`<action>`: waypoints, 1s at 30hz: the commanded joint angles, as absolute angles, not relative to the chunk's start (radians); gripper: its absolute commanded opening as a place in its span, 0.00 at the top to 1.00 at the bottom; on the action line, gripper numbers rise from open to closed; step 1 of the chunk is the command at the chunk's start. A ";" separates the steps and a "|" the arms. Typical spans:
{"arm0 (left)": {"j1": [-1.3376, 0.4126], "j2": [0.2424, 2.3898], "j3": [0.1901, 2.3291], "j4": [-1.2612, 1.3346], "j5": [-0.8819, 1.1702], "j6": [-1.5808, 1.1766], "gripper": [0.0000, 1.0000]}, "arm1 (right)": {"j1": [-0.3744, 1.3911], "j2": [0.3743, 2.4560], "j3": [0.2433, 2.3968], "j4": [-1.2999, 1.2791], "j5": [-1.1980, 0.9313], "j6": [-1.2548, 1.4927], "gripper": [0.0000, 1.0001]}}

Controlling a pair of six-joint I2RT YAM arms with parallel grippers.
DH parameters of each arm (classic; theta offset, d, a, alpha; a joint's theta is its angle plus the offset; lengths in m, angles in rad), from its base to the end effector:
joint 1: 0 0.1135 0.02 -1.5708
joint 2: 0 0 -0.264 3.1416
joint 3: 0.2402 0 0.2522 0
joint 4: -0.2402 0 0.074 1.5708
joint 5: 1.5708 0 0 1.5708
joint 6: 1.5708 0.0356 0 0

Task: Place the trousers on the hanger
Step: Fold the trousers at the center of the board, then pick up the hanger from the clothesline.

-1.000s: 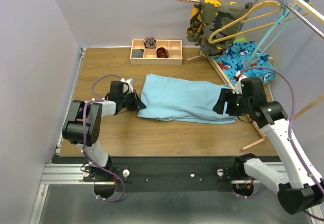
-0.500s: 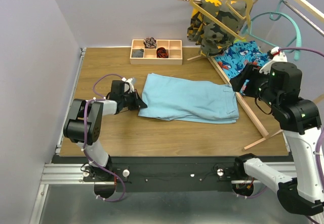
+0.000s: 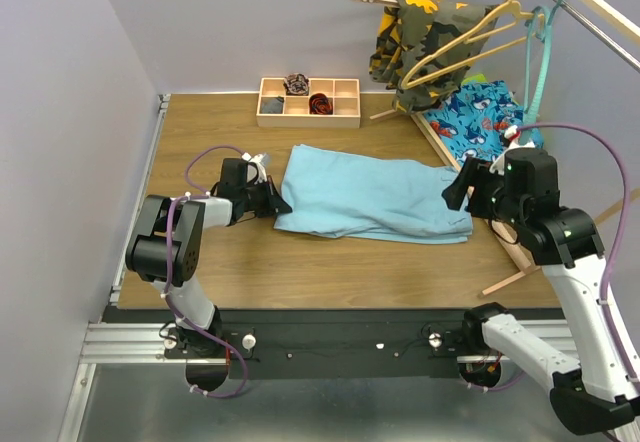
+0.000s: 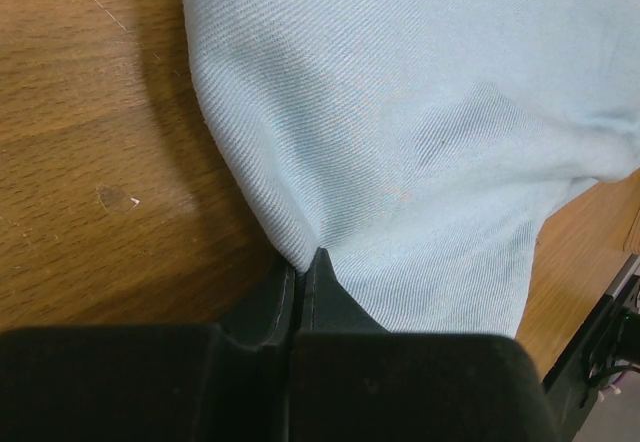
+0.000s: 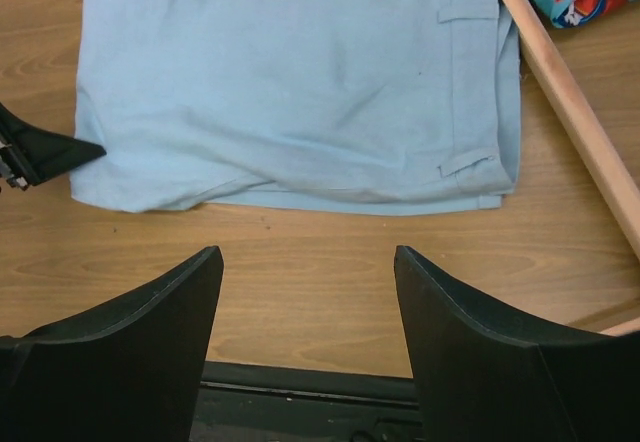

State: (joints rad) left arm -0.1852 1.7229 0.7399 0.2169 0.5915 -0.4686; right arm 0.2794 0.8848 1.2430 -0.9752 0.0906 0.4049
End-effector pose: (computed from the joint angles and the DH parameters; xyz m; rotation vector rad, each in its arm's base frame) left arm 0.3113 -0.0785 0.1321 -0.0305 2.3934 -1.0093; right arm 0.1455 0.0384 0.3965 0.1893 2.1913 0.2873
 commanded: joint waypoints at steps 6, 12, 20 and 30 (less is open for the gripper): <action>-0.215 1.761 0.741 0.209 0.591 -0.459 1.00 | 0.276 0.816 1.141 -1.032 0.100 0.471 0.21; -0.221 1.772 0.742 0.209 0.591 -0.460 1.00 | 0.276 0.776 1.132 -1.139 0.103 0.460 0.20; -0.229 1.770 0.742 0.209 0.594 -0.460 1.00 | 0.275 0.771 1.320 -1.244 0.193 0.474 0.20; -0.245 1.758 0.741 0.210 0.586 -0.462 1.00 | 0.276 1.095 1.890 -1.233 0.360 0.410 0.20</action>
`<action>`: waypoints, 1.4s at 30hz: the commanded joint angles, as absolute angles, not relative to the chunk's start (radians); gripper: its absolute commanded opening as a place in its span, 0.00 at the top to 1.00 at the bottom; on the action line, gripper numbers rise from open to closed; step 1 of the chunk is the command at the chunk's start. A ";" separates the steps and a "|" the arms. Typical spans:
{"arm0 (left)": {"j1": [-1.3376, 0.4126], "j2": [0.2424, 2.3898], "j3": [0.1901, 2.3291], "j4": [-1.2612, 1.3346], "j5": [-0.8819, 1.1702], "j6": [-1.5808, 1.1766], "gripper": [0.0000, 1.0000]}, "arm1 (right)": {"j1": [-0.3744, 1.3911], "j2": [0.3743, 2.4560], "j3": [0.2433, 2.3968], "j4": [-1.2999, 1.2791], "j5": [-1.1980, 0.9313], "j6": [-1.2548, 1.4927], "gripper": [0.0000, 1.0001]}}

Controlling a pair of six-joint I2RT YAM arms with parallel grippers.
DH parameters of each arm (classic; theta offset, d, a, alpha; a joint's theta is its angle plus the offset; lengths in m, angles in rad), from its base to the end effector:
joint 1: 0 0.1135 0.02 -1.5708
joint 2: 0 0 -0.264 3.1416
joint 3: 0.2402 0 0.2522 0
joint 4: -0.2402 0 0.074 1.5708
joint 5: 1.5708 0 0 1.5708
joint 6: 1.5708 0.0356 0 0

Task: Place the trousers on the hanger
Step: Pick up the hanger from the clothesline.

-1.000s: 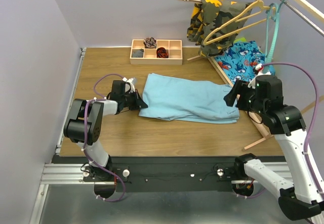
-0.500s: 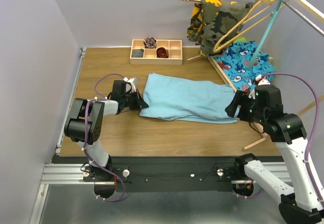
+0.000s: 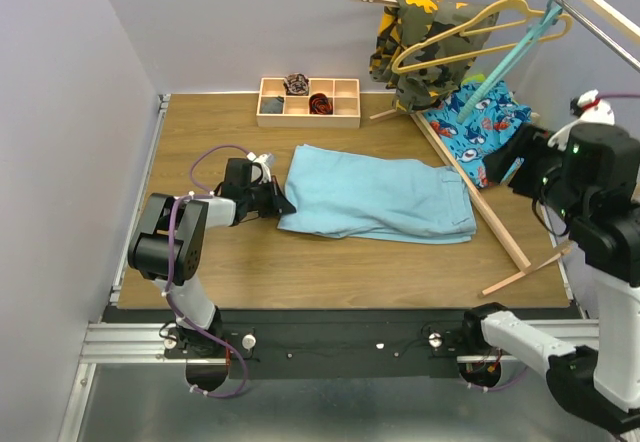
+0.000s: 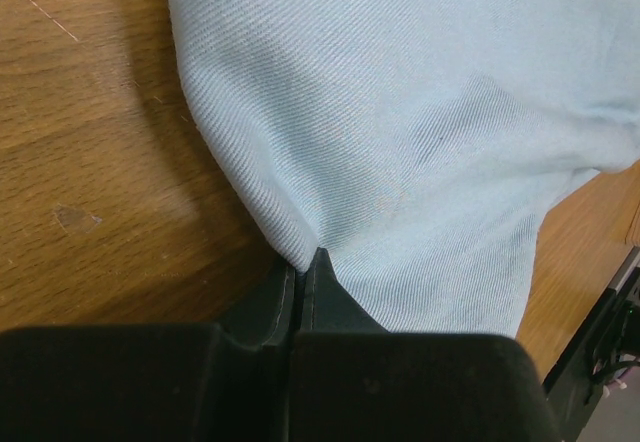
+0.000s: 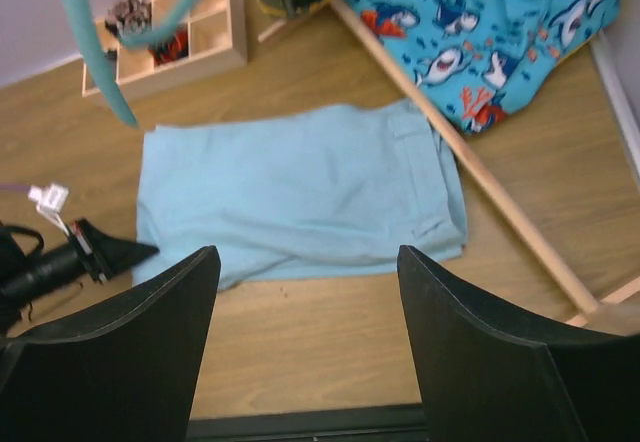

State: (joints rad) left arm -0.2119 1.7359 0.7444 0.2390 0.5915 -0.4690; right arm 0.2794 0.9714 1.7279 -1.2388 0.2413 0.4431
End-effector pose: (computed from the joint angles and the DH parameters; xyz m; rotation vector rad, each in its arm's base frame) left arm 0.3119 -0.0874 0.1310 0.0067 2.3864 -1.0220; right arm 0.1025 0.0206 0.4929 0.3158 2.0196 0.2049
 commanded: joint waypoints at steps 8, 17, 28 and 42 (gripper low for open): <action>-0.252 1.747 0.741 0.206 0.580 -0.459 1.00 | 0.276 1.232 2.002 -0.974 0.414 0.446 0.20; -0.252 1.758 0.750 0.192 0.572 -0.451 1.00 | 0.275 1.269 1.927 -0.822 0.476 0.423 0.21; -0.252 1.755 0.758 0.172 0.566 -0.436 1.00 | 0.276 1.282 1.873 -0.738 0.483 0.410 0.57; -0.253 1.767 0.761 0.173 0.561 -0.437 1.00 | 0.276 1.252 1.921 -0.726 0.437 0.380 0.84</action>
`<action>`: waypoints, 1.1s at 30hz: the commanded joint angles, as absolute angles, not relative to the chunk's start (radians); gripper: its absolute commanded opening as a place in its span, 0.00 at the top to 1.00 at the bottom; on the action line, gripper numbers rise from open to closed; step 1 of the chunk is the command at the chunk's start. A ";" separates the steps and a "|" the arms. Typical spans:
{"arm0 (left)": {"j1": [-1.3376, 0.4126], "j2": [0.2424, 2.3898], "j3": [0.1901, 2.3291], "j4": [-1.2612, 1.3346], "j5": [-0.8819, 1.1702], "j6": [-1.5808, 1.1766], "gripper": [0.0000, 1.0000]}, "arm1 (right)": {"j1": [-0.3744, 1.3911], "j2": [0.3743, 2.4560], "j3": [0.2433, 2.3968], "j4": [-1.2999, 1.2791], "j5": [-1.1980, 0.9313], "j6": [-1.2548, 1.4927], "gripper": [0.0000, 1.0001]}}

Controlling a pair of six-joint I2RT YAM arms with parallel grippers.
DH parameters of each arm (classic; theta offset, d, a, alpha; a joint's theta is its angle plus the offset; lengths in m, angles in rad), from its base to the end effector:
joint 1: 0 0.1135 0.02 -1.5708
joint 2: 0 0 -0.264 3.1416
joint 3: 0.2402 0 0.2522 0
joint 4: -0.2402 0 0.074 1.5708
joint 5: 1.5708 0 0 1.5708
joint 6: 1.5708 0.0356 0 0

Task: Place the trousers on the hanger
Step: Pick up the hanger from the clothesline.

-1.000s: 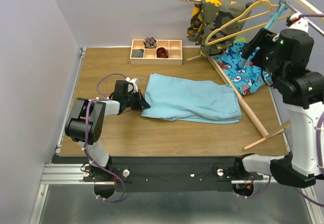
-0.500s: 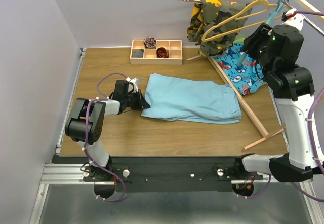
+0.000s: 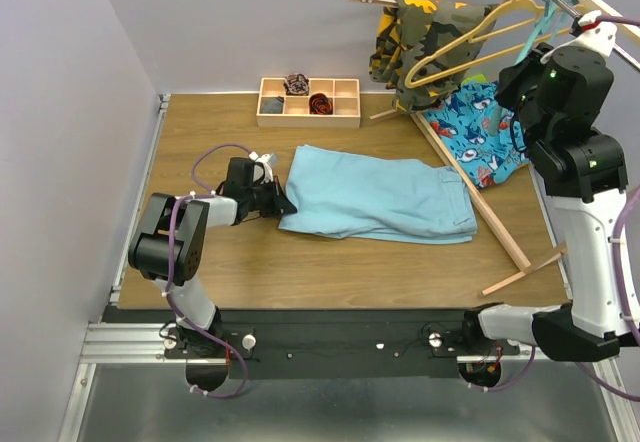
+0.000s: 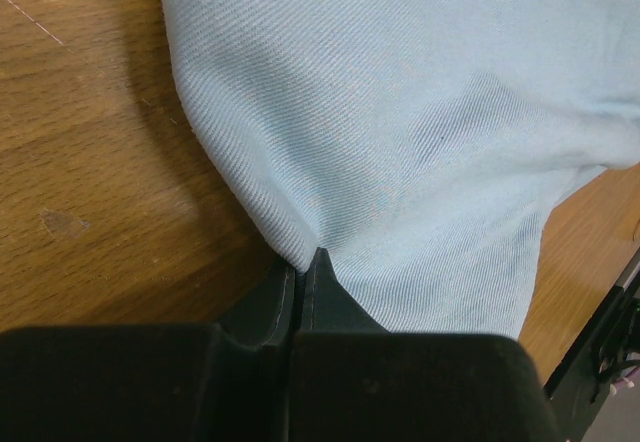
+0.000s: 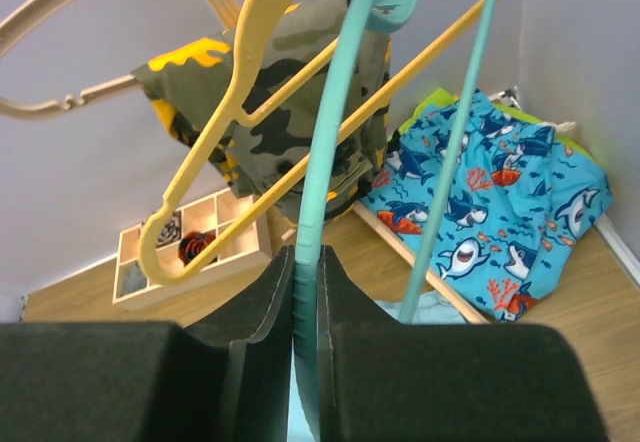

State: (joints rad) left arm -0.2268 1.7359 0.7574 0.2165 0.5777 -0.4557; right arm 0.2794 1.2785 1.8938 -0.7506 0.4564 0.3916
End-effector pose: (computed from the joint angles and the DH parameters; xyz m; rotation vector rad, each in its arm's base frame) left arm 0.3123 -0.0920 0.1325 0.0289 2.3966 -1.0063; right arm 0.2103 0.0440 0.5424 0.4291 1.6382 0.1131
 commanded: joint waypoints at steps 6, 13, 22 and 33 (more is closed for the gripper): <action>-0.255 1.778 0.762 0.175 0.563 -0.439 1.00 | 0.276 1.244 1.934 -0.719 0.408 0.367 0.95; -0.261 1.783 0.761 0.179 0.565 -0.442 1.00 | 0.275 1.232 1.963 -0.716 0.376 0.379 0.99; -0.268 1.792 0.759 0.190 0.568 -0.446 1.00 | 0.276 1.207 1.976 -0.716 0.354 0.416 0.99; -0.270 1.789 0.759 0.190 0.569 -0.446 1.00 | 0.276 1.121 1.888 -0.825 0.313 0.518 0.99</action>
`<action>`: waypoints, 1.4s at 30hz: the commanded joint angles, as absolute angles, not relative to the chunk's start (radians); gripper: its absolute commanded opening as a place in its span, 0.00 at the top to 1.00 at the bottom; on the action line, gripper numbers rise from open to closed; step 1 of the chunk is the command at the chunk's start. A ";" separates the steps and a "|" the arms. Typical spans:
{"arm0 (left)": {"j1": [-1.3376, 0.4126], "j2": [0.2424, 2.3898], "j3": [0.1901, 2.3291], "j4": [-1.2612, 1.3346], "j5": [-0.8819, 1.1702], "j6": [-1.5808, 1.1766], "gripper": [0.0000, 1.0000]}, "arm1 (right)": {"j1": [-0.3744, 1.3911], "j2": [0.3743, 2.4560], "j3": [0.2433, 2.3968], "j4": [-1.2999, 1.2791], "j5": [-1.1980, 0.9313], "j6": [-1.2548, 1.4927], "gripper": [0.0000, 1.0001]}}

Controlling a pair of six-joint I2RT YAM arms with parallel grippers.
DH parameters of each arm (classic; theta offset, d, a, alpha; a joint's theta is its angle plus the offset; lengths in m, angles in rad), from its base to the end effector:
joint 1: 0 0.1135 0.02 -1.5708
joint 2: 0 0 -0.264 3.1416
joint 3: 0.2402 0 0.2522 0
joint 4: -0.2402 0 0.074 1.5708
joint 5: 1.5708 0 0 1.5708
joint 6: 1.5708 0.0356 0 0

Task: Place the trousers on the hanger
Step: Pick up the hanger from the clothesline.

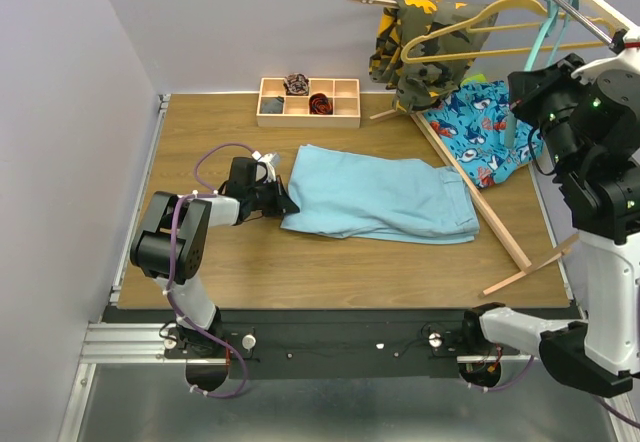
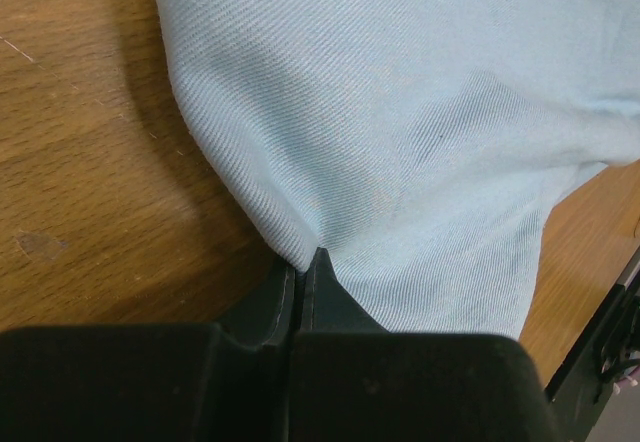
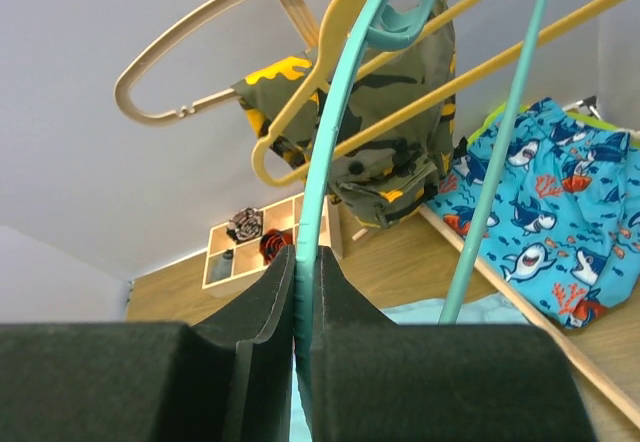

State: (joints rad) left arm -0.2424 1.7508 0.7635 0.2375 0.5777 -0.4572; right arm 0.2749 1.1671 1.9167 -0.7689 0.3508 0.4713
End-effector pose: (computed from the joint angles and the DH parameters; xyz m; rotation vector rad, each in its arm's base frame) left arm 0.3140 -0.0977 0.1311 0.0507 2.3880 -1.0146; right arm 0.1594 0.0322 0.5650 0.4265 1.5391 0.3029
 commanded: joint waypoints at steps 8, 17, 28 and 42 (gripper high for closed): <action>-0.272 1.796 0.762 0.189 0.574 -0.448 1.00 | 0.276 1.017 1.778 -0.983 0.285 0.575 0.99; -0.273 1.790 0.769 0.183 0.574 -0.442 1.00 | 0.276 0.928 1.635 -1.006 0.172 0.623 0.99; -0.273 1.772 0.769 0.167 0.554 -0.434 1.00 | 0.275 0.853 1.529 -1.038 0.094 0.667 0.99; -0.273 1.770 0.770 0.167 0.552 -0.437 1.00 | 0.276 0.787 1.376 -0.940 -0.195 0.614 0.99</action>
State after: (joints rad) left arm -0.2455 1.7523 0.7727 0.2237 0.5758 -0.4561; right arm 0.2749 0.7959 1.4570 -0.9699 -0.0513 0.6277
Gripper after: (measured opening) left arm 0.022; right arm 0.162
